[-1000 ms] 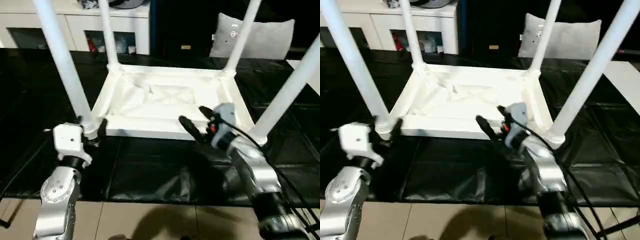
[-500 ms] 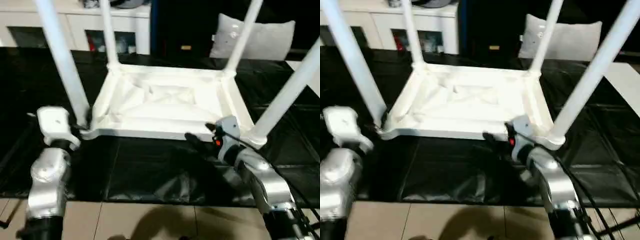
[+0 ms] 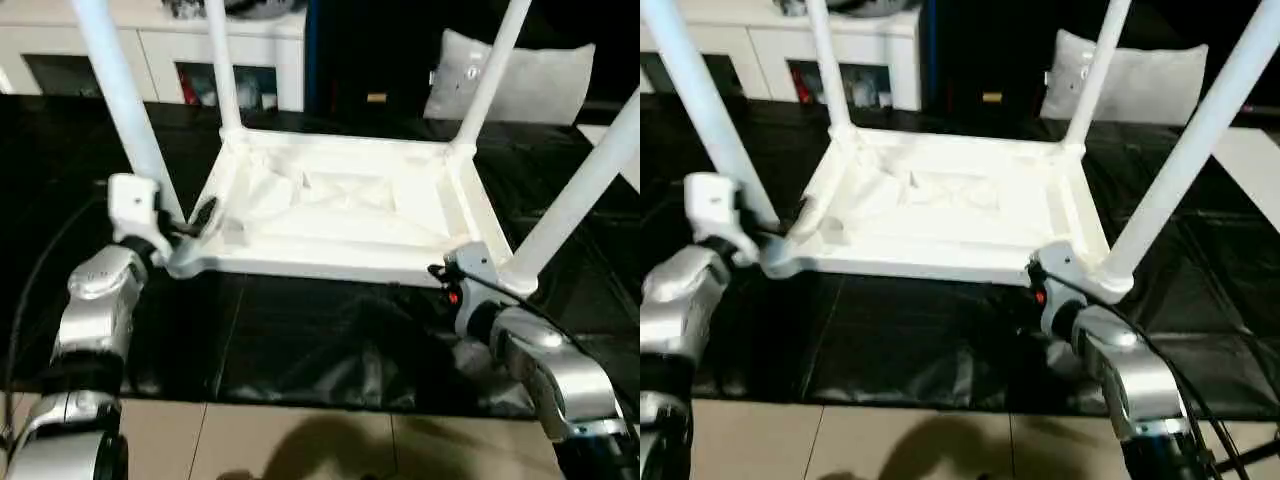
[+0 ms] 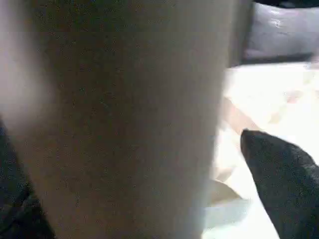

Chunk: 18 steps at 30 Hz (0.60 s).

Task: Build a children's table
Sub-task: Rotate table base

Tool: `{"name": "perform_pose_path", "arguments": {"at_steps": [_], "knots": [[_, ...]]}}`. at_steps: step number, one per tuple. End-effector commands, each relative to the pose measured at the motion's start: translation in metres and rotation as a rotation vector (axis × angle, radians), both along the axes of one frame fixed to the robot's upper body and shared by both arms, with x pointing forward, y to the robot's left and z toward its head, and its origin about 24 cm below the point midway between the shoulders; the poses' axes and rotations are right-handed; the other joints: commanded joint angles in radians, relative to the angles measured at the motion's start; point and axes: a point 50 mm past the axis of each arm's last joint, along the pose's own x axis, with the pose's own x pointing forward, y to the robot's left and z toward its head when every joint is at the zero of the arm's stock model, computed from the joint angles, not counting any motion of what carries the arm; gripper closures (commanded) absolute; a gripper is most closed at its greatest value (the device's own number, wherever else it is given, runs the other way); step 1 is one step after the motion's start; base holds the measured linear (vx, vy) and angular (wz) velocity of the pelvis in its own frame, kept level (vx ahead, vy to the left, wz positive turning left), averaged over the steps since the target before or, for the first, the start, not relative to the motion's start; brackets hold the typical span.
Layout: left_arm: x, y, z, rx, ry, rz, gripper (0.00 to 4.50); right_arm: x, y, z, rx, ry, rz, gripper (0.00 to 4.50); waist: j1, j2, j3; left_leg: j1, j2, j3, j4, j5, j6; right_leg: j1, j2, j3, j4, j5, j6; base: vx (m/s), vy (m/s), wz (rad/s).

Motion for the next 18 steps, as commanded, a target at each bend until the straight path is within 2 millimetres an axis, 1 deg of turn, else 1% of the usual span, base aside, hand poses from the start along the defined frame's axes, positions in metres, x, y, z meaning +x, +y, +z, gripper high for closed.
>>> {"name": "perform_pose_path", "arguments": {"at_steps": [1, 2, 3, 5, 6, 7, 8, 9, 10, 11, 12, 13, 14, 15, 16, 17, 18], "knots": [[0.001, -0.01, 0.0, -0.021, 0.033, -0.125, 0.03, -0.003, -0.009, -0.01, -0.036, 0.072, -0.047, 0.0, -0.001, 0.008, -0.059, 0.006, 0.024, -0.006, -0.083, -0.267, -0.01, 0.047, -0.055, 0.049, -0.083, -0.388, -0.1, 0.0, 0.0, 0.0], [0.0, -0.013, 0.001, -0.041, 0.039, -0.182, 0.03, -0.003, -0.011, -0.011, -0.041, 0.081, -0.055, 0.0, 0.0, 0.007, -0.058, 0.007, 0.023, -0.005, -0.084, -0.275, -0.011, 0.047, -0.057, 0.049, -0.085, -0.403, -0.102, 0.0, 0.0, 0.0], [0.0, -0.014, 0.001, -0.045, 0.04, -0.191, 0.03, -0.003, -0.011, -0.012, -0.042, 0.082, -0.056, 0.0, 0.001, 0.009, -0.057, 0.008, 0.024, -0.006, -0.085, -0.279, -0.013, 0.046, -0.058, 0.049, -0.086, -0.41, -0.103, 0.0, 0.0, 0.0], [-0.005, -0.02, 0.003, -0.088, 0.063, -0.317, 0.03, -0.004, -0.013, -0.014, -0.053, 0.094, -0.068, 0.0, 0.001, 0.005, -0.057, 0.01, 0.025, -0.006, -0.087, -0.291, -0.018, 0.045, -0.06, 0.049, -0.086, -0.423, -0.105, 0.0, 0.0, 0.0], [-0.01, -0.023, 0.003, -0.11, 0.085, -0.4, 0.03, -0.004, -0.014, -0.016, -0.058, 0.101, -0.076, 0.0, 0.0, 0.005, -0.056, 0.009, 0.027, -0.007, -0.088, -0.297, -0.019, 0.046, -0.06, 0.05, -0.085, -0.422, -0.109, 0.0, 0.0, 0.0], [-0.014, -0.026, 0.003, -0.123, 0.103, -0.462, 0.03, -0.004, -0.015, -0.018, -0.064, 0.105, -0.081, 0.0, 0.001, 0.007, -0.057, 0.009, 0.03, -0.009, -0.09, -0.295, -0.024, 0.046, -0.065, 0.052, -0.082, -0.411, -0.119, 0.0, 0.0, 0.0], [-0.024, -0.032, 0.004, -0.14, 0.139, -0.586, 0.03, -0.001, -0.016, -0.022, -0.073, 0.107, -0.092, 0.0, 0.0, 0.009, -0.055, 0.008, 0.029, -0.007, -0.091, -0.299, -0.024, 0.045, -0.062, 0.052, -0.083, -0.413, -0.121, 0.0, 0.0, 0.0], [-0.026, -0.033, 0.004, -0.144, 0.146, -0.609, 0.03, -0.001, -0.016, -0.023, -0.075, 0.107, -0.094, 0.0, -0.002, 0.009, -0.055, 0.009, 0.033, -0.009, -0.093, -0.305, -0.031, 0.044, -0.066, 0.053, -0.078, -0.405, -0.134, 0.0, 0.0, 0.0], [-0.031, -0.036, 0.004, -0.152, 0.162, -0.661, 0.03, 0.0, -0.016, -0.025, -0.08, 0.105, -0.099, 0.0, -0.003, 0.011, -0.054, 0.008, 0.031, -0.007, -0.094, -0.31, -0.031, 0.045, -0.062, 0.053, -0.081, -0.405, -0.134, 0.0, 0.0, 0.0], [-0.034, -0.037, 0.004, -0.157, 0.171, -0.693, 0.03, 0.002, -0.016, -0.026, -0.085, 0.1, -0.103, 0.0, -0.004, 0.009, -0.055, 0.014, 0.031, -0.006, -0.092, -0.327, -0.037, 0.041, -0.063, 0.053, -0.079, -0.397, -0.142, 0.0, 0.0, 0.0], [-0.042, -0.042, 0.005, -0.164, 0.194, -0.764, 0.03, 0.007, -0.016, -0.026, -0.085, 0.074, -0.112, 0.0, -0.006, 0.006, -0.054, 0.01, 0.029, -0.005, -0.093, -0.336, -0.036, 0.045, -0.06, 0.051, -0.082, -0.41, -0.137, 0.0, 0.0, 0.0], [-0.046, -0.045, 0.006, -0.17, 0.208, -0.802, 0.03, 0.01, -0.015, -0.025, -0.081, 0.056, -0.116, 0.0, -0.008, 0.007, -0.055, 0.011, 0.032, -0.009, -0.094, -0.351, -0.04, 0.045, -0.066, 0.051, -0.079, -0.426, -0.137, 0.0, 0.0, 0.0], [-0.046, -0.045, 0.006, -0.17, 0.208, -0.802, 0.03, 0.01, -0.015, -0.025, -0.081, 0.056, -0.116, 0.0, -0.011, 0.006, -0.051, 0.008, 0.03, -0.008, -0.096, -0.36, -0.037, 0.045, -0.062, 0.05, -0.085, -0.449, -0.129, 0.0, 0.0, 0.0], [-0.05, -0.048, 0.007, -0.18, 0.216, -0.835, 0.03, 0.013, -0.014, -0.024, -0.076, 0.039, -0.12, 0.0, -0.01, 0.005, -0.05, 0.018, 0.026, -0.005, -0.091, -0.38, -0.033, 0.038, -0.059, 0.049, -0.095, -0.487, -0.113, 0.0, 0.0, 0.0], [-0.053, -0.051, 0.008, -0.192, 0.221, -0.863, 0.03, 0.016, -0.013, -0.023, -0.072, 0.026, -0.124, 0.0, -0.01, 0.003, -0.052, 0.019, 0.028, -0.007, -0.091, -0.38, -0.034, 0.039, -0.063, 0.05, -0.093, -0.49, -0.113, 0.0, 0.0, 0.0], [-0.057, -0.055, 0.011, -0.213, 0.225, -0.899, 0.03, 0.021, -0.011, -0.022, -0.067, 0.01, -0.126, 0.0, -0.016, 0.003, -0.048, 0.01, 0.027, -0.011, -0.096, -0.388, -0.033, 0.047, -0.061, 0.045, -0.092, -0.523, -0.101, 0.0, 0.0, 0.0], [-0.06, -0.058, 0.012, -0.224, 0.228, -0.922, 0.03, 0.024, -0.01, -0.021, -0.064, 0.0, -0.124, 0.0, -0.016, 0.003, -0.048, 0.01, 0.027, -0.011, -0.096, -0.388, -0.033, 0.047, -0.061, 0.045, -0.092, -0.523, -0.101, 0.0, 0.0, 0.0]]}}
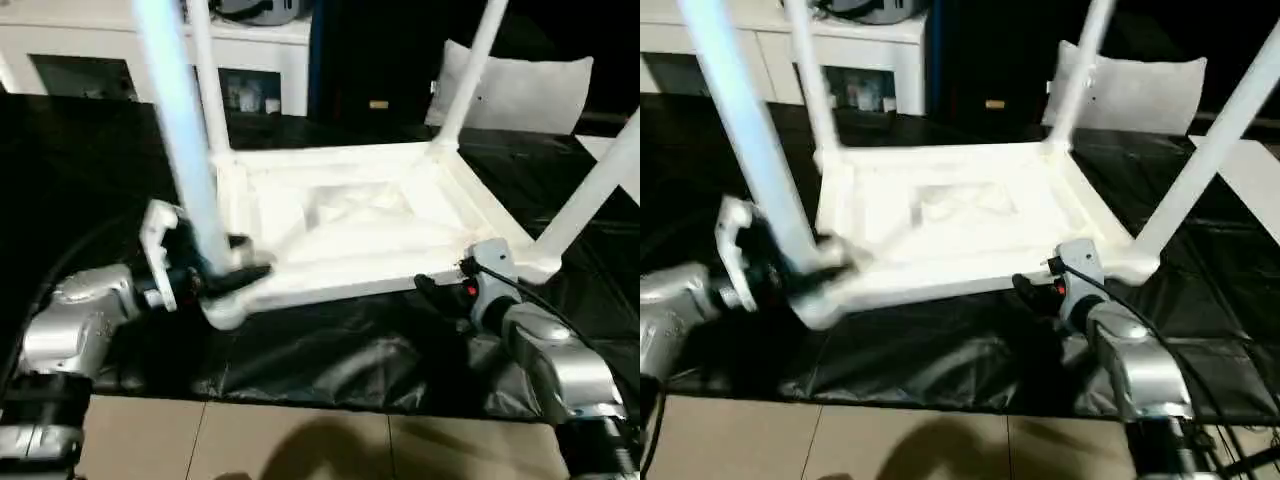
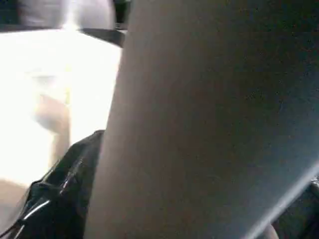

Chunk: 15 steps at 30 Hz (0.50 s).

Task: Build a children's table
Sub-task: Rotate table base

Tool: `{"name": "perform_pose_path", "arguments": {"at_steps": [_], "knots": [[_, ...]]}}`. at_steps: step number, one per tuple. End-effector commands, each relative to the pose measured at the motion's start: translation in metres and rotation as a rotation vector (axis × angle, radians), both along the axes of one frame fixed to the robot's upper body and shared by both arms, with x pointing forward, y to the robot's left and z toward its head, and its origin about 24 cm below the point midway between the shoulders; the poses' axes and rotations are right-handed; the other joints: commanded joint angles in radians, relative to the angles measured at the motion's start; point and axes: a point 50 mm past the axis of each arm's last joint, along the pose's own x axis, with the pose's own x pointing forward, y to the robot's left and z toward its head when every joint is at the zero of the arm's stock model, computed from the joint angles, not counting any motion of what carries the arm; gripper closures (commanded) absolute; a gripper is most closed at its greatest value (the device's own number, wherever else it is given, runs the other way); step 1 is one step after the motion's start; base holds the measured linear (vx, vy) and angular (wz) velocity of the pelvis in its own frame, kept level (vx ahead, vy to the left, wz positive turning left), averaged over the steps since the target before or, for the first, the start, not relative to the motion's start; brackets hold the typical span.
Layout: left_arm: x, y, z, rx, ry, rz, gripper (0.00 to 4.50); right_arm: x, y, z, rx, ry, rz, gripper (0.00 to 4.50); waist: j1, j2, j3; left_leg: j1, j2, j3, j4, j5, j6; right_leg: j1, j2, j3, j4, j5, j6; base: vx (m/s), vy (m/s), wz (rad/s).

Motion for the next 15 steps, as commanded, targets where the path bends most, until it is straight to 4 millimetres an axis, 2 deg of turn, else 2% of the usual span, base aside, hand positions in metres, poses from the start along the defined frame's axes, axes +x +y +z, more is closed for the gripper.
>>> {"name": "perform_pose_path", "arguments": {"at_steps": [1, 2, 4, 6, 7, 9, 11, 14, 15], "knots": [[-0.008, -0.024, 0.01, -0.048, -0.004, -0.149, 0.03, 0.006, 0.011, -0.004, 0.008, 0.006, 0.035, 0.0, -0.014, 0.015, -0.041, 0.006, 0.029, -0.013, -0.093, -0.403, -0.034, 0.034, -0.059, 0.043, -0.092, -0.546, -0.097, 0.0, 0.0, 0.0], [-0.014, -0.034, 0.014, -0.072, 0.003, -0.202, 0.03, 0.015, 0.019, -0.002, 0.024, -0.02, 0.068, 0.0, -0.022, 0.008, -0.043, 0.001, 0.03, -0.014, -0.093, -0.401, -0.032, 0.037, -0.06, 0.041, -0.089, -0.555, -0.099, 0.0, 0.0, 0.0], [-0.015, -0.037, 0.015, -0.08, 0.006, -0.218, 0.03, 0.017, 0.022, -0.001, 0.031, -0.027, 0.078, 0.0, -0.028, 0.007, -0.041, 0.0, 0.028, -0.013, -0.093, -0.393, -0.024, 0.036, -0.055, 0.041, -0.094, -0.557, -0.097, 0.0, 0.0, 0.0], [-0.021, -0.047, 0.02, -0.111, 0.007, -0.271, 0.03, 0.024, 0.031, -0.002, 0.026, -0.047, 0.119, 0.0, -0.04, 0.007, -0.045, -0.008, 0.029, -0.013, -0.092, -0.364, -0.02, 0.042, -0.056, 0.043, -0.087, -0.521, -0.114, 0.0, 0.0, 0.0], [-0.024, -0.055, 0.023, -0.127, 0.008, -0.303, 0.03, 0.029, 0.037, -0.001, 0.026, -0.057, 0.145, 0.0, -0.046, 0.002, -0.047, -0.014, 0.029, -0.013, -0.091, -0.345, -0.017, 0.045, -0.054, 0.043, -0.084, -0.504, -0.116, 0.0, 0.0, 0.0], [-0.027, -0.062, 0.026, -0.147, 0.006, -0.328, 0.03, 0.034, 0.045, 0.0, 0.032, -0.071, 0.17, 0.0, -0.053, 0.003, -0.048, -0.015, 0.028, -0.011, -0.088, -0.318, -0.015, 0.045, -0.054, 0.046, -0.078, -0.47, -0.134, 0.0, 0.0, 0.0], [-0.028, -0.067, 0.027, -0.164, 0.007, -0.342, 0.03, 0.038, 0.051, 0.001, 0.04, -0.079, 0.183, 0.0, -0.06, 0.0, -0.055, -0.02, 0.027, -0.002, -0.081, -0.234, 0.001, 0.048, -0.049, 0.051, -0.064, -0.343, -0.178, 0.0, 0.0, 0.0], [-0.032, -0.077, 0.027, -0.17, 0.021, -0.376, 0.03, 0.045, 0.067, 0.007, 0.044, -0.115, 0.252, 0.0, -0.065, 0.001, -0.06, -0.026, 0.025, 0.003, -0.074, -0.167, 0.019, 0.053, -0.048, 0.051, -0.051, -0.252, -0.21, 0.0, 0.0, 0.0], [-0.033, -0.079, 0.028, -0.172, 0.023, -0.382, 0.03, 0.045, 0.069, 0.007, 0.048, -0.119, 0.265, 0.0, -0.064, 0.002, -0.058, -0.026, 0.024, 0.004, -0.074, -0.162, 0.023, 0.053, -0.047, 0.051, -0.052, -0.251, -0.211, 0.0, 0.0, 0.0]]}}
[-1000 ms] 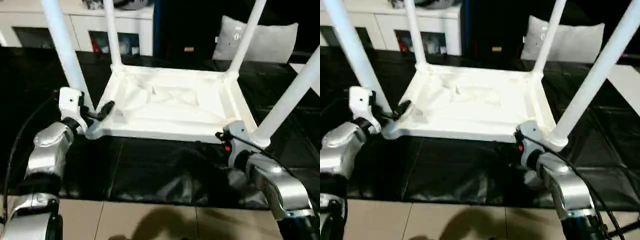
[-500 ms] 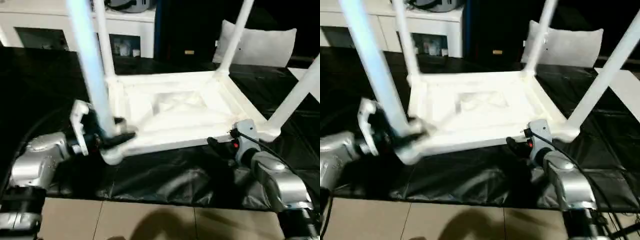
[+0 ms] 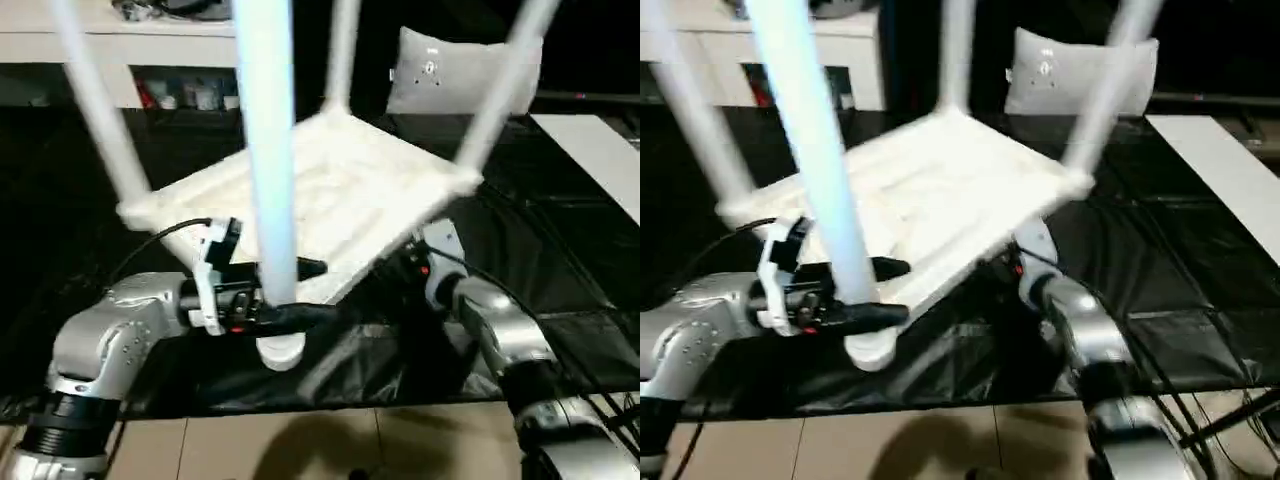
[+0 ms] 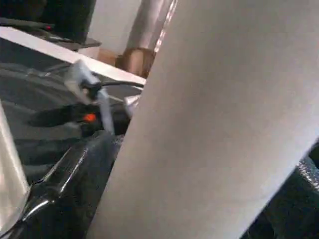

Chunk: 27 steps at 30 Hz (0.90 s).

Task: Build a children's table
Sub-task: Rotate table base

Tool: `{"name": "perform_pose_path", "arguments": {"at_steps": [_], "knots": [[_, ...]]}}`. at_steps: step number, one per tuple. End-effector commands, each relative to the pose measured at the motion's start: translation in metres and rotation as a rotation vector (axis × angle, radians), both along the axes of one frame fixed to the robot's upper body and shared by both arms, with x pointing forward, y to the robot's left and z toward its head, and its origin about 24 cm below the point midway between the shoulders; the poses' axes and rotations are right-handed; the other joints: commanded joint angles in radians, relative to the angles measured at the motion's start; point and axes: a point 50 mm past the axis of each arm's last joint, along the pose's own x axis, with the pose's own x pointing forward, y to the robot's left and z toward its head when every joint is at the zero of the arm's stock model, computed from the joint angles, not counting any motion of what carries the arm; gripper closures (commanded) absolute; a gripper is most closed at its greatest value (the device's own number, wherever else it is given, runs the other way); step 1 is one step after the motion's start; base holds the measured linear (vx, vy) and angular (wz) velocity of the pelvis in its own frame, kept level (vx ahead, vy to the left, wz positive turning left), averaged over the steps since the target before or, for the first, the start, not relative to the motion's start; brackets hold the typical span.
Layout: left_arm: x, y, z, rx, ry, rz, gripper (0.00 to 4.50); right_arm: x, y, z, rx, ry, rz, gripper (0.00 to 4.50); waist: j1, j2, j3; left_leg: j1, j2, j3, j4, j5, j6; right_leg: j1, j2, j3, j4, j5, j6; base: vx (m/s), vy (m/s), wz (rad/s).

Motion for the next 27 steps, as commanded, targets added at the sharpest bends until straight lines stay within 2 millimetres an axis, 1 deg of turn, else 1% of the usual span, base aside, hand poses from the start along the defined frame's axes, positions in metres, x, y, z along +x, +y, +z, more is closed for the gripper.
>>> {"name": "perform_pose_path", "arguments": {"at_steps": [1, 3, 5, 7, 10, 11, 12, 13, 15, 16, 17, 18, 19, 21, 22, 23, 26, 27], "knots": [[-0.007, -0.014, 0.003, -0.023, -0.001, -0.076, 0.03, 0.006, 0.021, 0.014, 0.031, -0.065, 0.088, 0.0, 0.012, 0.006, -0.06, -0.014, 0.021, 0.001, -0.071, -0.16, 0.026, 0.072, -0.051, 0.051, -0.06, -0.257, -0.203, 0.0, 0.0, 0.0], [-0.008, -0.02, 0.005, -0.032, 0.004, -0.091, 0.03, 0.007, 0.029, 0.014, 0.044, -0.08, 0.135, 0.0, 0.013, 0.007, -0.061, -0.011, 0.023, 0.002, -0.07, -0.156, 0.025, 0.071, -0.051, 0.052, -0.057, -0.25, -0.205, 0.0, 0.0, 0.0], [-0.007, -0.027, 0.005, -0.032, 0.003, -0.103, 0.03, 0.007, 0.035, 0.015, 0.062, -0.089, 0.165, 0.0, 0.013, 0.007, -0.058, -0.009, 0.025, 0.003, -0.071, -0.17, 0.022, 0.07, -0.048, 0.052, -0.06, -0.264, -0.209, 0.0, 0.0, 0.0], [-0.006, -0.03, 0.006, -0.038, 0.001, -0.106, 0.03, 0.008, 0.036, 0.014, 0.066, -0.089, 0.166, 0.0, 0.013, 0.007, -0.057, -0.008, 0.025, 0.004, -0.072, -0.182, 0.018, 0.07, -0.048, 0.052, -0.062, -0.284, -0.203, 0.0, 0.0, 0.0], [-0.004, -0.038, 0.009, -0.054, -0.005, -0.109, 0.03, 0.008, 0.037, 0.013, 0.069, -0.092, 0.166, 0.0, 0.016, 0.007, -0.058, -0.003, 0.026, 0.004, -0.071, -0.189, 0.012, 0.068, -0.047, 0.052, -0.063, -0.293, -0.2, 0.0, 0.0, 0.0], [-0.001, -0.047, 0.009, -0.057, -0.014, -0.117, 0.03, 0.008, 0.038, 0.012, 0.074, -0.093, 0.172, 0.0, 0.019, 0.013, -0.057, -0.002, 0.025, 0.004, -0.071, -0.193, 0.011, 0.068, -0.047, 0.052, -0.064, -0.297, -0.199, 0.0, 0.0, 0.0], [-0.001, -0.048, 0.009, -0.057, -0.015, -0.117, 0.03, 0.008, 0.038, 0.012, 0.075, -0.093, 0.172, 0.0, 0.018, 0.01, -0.056, -0.002, 0.025, 0.005, -0.071, -0.197, 0.011, 0.067, -0.046, 0.052, -0.067, -0.302, -0.196, 0.0, 0.0, 0.0], [0.0, -0.051, 0.009, -0.059, -0.019, -0.119, 0.03, 0.007, 0.039, 0.011, 0.076, -0.093, 0.174, 0.0, 0.018, 0.007, -0.056, -0.007, 0.024, 0.003, -0.072, -0.203, 0.009, 0.071, -0.047, 0.051, -0.066, -0.313, -0.191, 0.0, 0.0, 0.0], [-0.001, -0.056, 0.01, -0.065, -0.022, -0.133, 0.03, 0.007, 0.04, 0.011, 0.083, -0.095, 0.183, 0.0, 0.018, 0.006, -0.058, -0.005, 0.025, 0.003, -0.071, -0.2, 0.012, 0.071, -0.047, 0.051, -0.068, -0.321, -0.182, 0.0, 0.0, 0.0], [0.001, -0.059, 0.011, -0.063, -0.034, -0.128, 0.03, 0.007, 0.04, 0.011, 0.089, -0.095, 0.183, 0.0, 0.017, 0.01, -0.058, -0.006, 0.025, 0.003, -0.07, -0.199, 0.013, 0.07, -0.047, 0.051, -0.068, -0.318, -0.183, 0.0, 0.0, 0.0], [0.005, -0.063, 0.011, -0.062, -0.054, -0.102, 0.03, 0.007, 0.041, 0.011, 0.099, -0.096, 0.186, 0.0, 0.018, 0.011, -0.059, -0.004, 0.025, 0.004, -0.069, -0.195, 0.013, 0.069, -0.046, 0.051, -0.067, -0.307, -0.187, 0.0, 0.0, 0.0], [0.011, -0.067, 0.012, -0.059, -0.077, -0.055, 0.03, 0.007, 0.042, 0.011, 0.108, -0.098, 0.188, 0.0, 0.017, 0.009, -0.057, -0.005, 0.023, 0.005, -0.069, -0.199, 0.017, 0.068, -0.044, 0.051, -0.071, -0.313, -0.185, 0.0, 0.0, 0.0], [0.014, -0.068, 0.012, -0.061, -0.085, -0.036, 0.03, 0.007, 0.043, 0.011, 0.11, -0.099, 0.189, 0.0, 0.018, 0.009, -0.059, -0.004, 0.023, 0.005, -0.068, -0.201, 0.018, 0.069, -0.044, 0.05, -0.072, -0.316, -0.182, 0.0, 0.0, 0.0], [0.021, -0.07, 0.013, -0.067, -0.098, 0.012, 0.03, 0.006, 0.045, 0.012, 0.128, -0.099, 0.205, 0.0, 0.017, 0.006, -0.06, -0.008, 0.022, 0.004, -0.068, -0.2, 0.021, 0.073, -0.044, 0.049, -0.073, -0.327, -0.172, 0.0, 0.0, 0.0], [0.023, -0.071, 0.013, -0.067, -0.104, 0.025, 0.03, 0.006, 0.046, 0.011, 0.135, -0.098, 0.214, 0.0, 0.018, 0.011, -0.06, -0.007, 0.023, 0.002, -0.068, -0.204, 0.02, 0.072, -0.045, 0.049, -0.072, -0.332, -0.171, 0.0, 0.0, 0.0], [0.025, -0.071, 0.014, -0.064, -0.113, 0.033, 0.03, 0.005, 0.047, 0.011, 0.139, -0.096, 0.222, 0.0, 0.016, 0.007, -0.06, -0.009, 0.024, 0.002, -0.068, -0.21, 0.025, 0.072, -0.046, 0.048, -0.074, -0.336, -0.172, 0.0, 0.0, 0.0], [0.025, -0.075, 0.016, -0.071, -0.122, 0.023, 0.03, 0.003, 0.05, 0.008, 0.14, -0.089, 0.234, 0.0, 0.018, 0.01, -0.06, -0.005, 0.027, 0.003, -0.068, -0.206, 0.029, 0.067, -0.046, 0.049, -0.072, -0.326, -0.19, 0.0, 0.0, 0.0], [0.025, -0.077, 0.017, -0.074, -0.125, 0.021, 0.03, 0.003, 0.051, 0.008, 0.141, -0.087, 0.236, 0.0, 0.018, 0.01, -0.06, -0.005, 0.027, 0.003, -0.068, -0.206, 0.029, 0.067, -0.046, 0.049, -0.072, -0.326, -0.19, 0.0, 0.0, 0.0]]}}
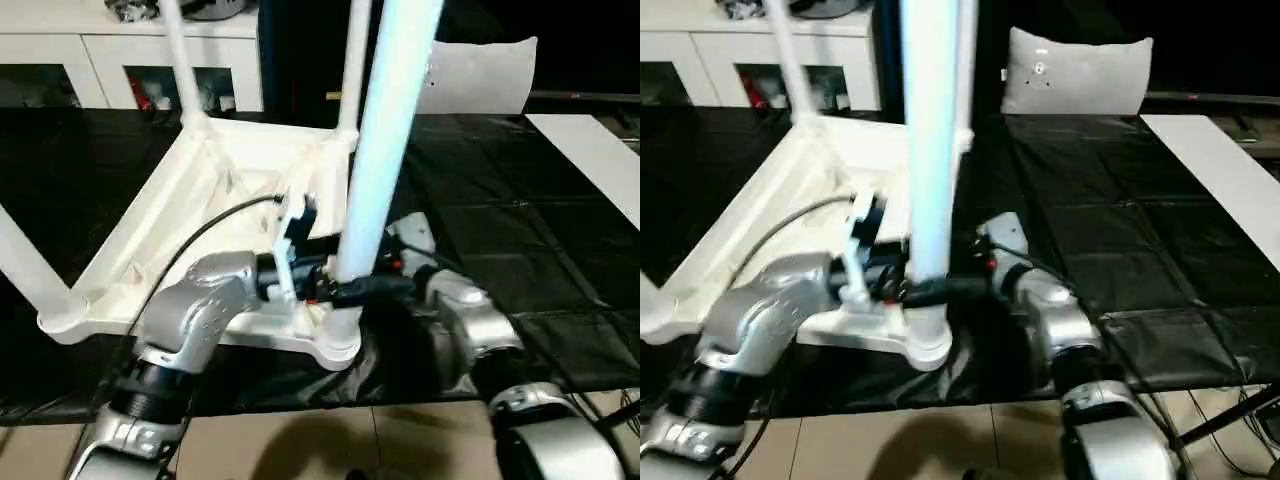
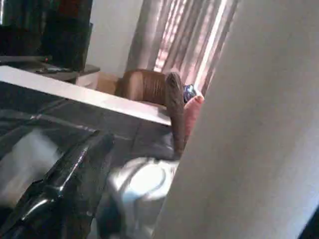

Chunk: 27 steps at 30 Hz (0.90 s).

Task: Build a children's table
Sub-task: Rotate table base

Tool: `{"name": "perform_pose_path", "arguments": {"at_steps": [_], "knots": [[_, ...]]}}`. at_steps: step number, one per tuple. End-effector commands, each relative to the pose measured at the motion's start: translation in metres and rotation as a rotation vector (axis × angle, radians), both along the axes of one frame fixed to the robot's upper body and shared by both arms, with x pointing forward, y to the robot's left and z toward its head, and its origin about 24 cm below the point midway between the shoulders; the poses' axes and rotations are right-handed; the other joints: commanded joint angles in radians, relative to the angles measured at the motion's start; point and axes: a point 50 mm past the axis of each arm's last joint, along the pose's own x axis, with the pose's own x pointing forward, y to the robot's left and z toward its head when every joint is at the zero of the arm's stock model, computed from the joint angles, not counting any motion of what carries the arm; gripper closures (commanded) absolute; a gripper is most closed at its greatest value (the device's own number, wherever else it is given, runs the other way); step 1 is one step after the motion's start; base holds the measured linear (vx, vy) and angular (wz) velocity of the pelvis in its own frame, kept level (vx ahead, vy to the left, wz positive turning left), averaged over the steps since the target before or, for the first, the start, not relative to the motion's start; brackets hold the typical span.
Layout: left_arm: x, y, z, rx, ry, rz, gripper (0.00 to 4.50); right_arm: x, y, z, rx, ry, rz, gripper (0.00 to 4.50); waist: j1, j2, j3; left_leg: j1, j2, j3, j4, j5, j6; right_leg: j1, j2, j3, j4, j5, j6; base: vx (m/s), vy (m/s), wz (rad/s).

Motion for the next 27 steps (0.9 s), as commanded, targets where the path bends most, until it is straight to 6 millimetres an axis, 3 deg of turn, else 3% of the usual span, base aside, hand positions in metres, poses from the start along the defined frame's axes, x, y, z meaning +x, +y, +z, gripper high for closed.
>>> {"name": "perform_pose_path", "arguments": {"at_steps": [1, 6, 11, 14, 16, 20, 27], "knots": [[0.001, -0.006, 0.004, 0.008, -0.026, -0.001, 0.03, 0.004, -0.001, 0.006, 0.001, -0.019, 0.002, 0.0, 0.012, 0.01, -0.061, -0.004, 0.021, 0.001, -0.071, -0.2, 0.033, 0.065, -0.058, 0.051, -0.07, -0.304, -0.195, 0.0, 0.0, 0.0], [0.007, -0.016, -0.002, 0.049, -0.074, 0.046, 0.03, 0.006, -0.004, 0.005, -0.001, -0.02, -0.025, 0.0, 0.025, 0.008, -0.059, -0.002, 0.018, 0.002, -0.072, -0.22, 0.029, 0.066, -0.057, 0.05, -0.074, -0.317, -0.182, 0.0, 0.0, 0.0], [0.012, -0.011, -0.011, 0.136, -0.117, 0.089, 0.03, 0.009, -0.022, 0.007, -0.01, -0.035, -0.075, 0.0, 0.032, 0.007, -0.06, 0.0, 0.019, 0.001, -0.072, -0.212, 0.028, 0.065, -0.059, 0.051, -0.073, -0.329, -0.166, 0.0, 0.0, 0.0], [0.009, 0.0, -0.012, 0.149, -0.118, 0.086, 0.03, 0.012, -0.048, 0.016, -0.01, -0.071, -0.137, 0.0, 0.035, 0.007, -0.062, -0.001, 0.019, 0.002, -0.071, -0.197, 0.028, 0.067, -0.058, 0.052, -0.069, -0.301, -0.176, 0.0, 0.0, 0.0], [0.008, 0.003, -0.013, 0.153, -0.12, 0.078, 0.03, 0.012, -0.053, 0.018, -0.01, -0.079, -0.148, 0.0, 0.037, 0.007, -0.061, -0.001, 0.017, 0.004, -0.07, -0.198, 0.03, 0.067, -0.057, 0.051, -0.069, -0.298, -0.177, 0.0, 0.0, 0.0], [0.003, 0.025, -0.026, 0.237, -0.102, 0.048, 0.03, 0.012, -0.087, 0.027, -0.037, -0.112, -0.209, 0.0, 0.033, 0.005, -0.062, -0.003, 0.014, 0.004, -0.068, -0.193, 0.038, 0.068, -0.056, 0.049, -0.07, -0.311, -0.168, 0.0, 0.0, 0.0], [0.0, 0.054, -0.042, 0.405, -0.073, -0.022, 0.03, -0.003, -0.113, 0.033, -0.089, -0.108, -0.138, 0.0, 0.035, 0.008, -0.059, 0.0, 0.014, 0.003, -0.071, -0.217, 0.041, 0.064, -0.053, 0.048, -0.076, -0.358, -0.151, 0.0, 0.0, 0.0]]}}
